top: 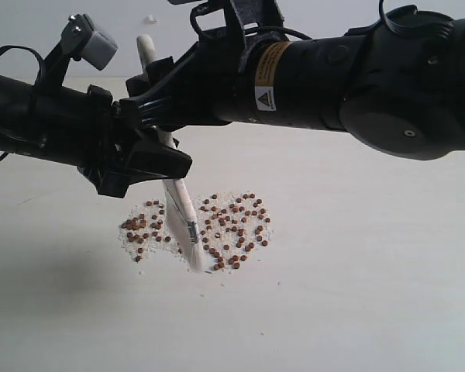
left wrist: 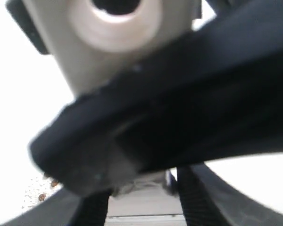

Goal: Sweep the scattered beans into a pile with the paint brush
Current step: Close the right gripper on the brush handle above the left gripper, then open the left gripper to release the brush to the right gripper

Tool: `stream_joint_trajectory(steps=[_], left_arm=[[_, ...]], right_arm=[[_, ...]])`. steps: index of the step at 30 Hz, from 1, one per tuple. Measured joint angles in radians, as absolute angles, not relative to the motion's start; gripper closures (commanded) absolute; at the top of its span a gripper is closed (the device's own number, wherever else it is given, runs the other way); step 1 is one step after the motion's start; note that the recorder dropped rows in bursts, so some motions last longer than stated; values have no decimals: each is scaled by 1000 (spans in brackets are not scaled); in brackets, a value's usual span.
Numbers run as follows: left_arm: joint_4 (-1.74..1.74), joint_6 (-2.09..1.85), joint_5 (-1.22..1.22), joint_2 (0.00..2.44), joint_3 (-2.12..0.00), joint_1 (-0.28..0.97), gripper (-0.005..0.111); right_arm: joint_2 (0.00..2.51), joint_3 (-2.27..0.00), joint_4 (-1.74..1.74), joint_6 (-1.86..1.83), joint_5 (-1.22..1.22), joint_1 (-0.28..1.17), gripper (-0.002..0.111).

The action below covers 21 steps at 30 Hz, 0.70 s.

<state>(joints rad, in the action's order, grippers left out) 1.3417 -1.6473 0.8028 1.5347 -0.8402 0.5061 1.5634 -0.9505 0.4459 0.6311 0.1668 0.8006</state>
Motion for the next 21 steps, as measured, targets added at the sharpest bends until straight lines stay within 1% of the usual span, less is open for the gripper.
stream_joint_trajectory(steps=[5,7,8,9,10,11,12,19,20,21], left_arm=[[1343,-1647,805,1535,-840,506,107],[1348,-1657,806,1535,-840,506,107],[1349,-1659,807,1535,-840,506,107],[1355,-1662,807,1535,-840,506,107],[1356,-1662,807,1535,-840,506,107],[1358,-1662,807,1535,-840,506,107],[1367,-1662,805,1535,-840,506,107],[1375,-1666,805,1535,-842,506,107],[1375,-1666,805,1535,-842,506,106],[1375,-1668,805,1535,-842,506,100]], right_arm=[[1563,-951,444,631,163,801,61],[1563,-951,444,637,163,801,70],[1563,-951,444,644,163,801,79],[1563,-951,444,651,163,801,85],[1563,-951,444,654,163,801,98],[1563,-951,444,661,163,801,104],[1563,-951,437,666,163,801,108],[1563,-952,437,672,170,803,108],[1563,-952,437,672,170,803,108],[1563,-952,437,672,168,803,108]])
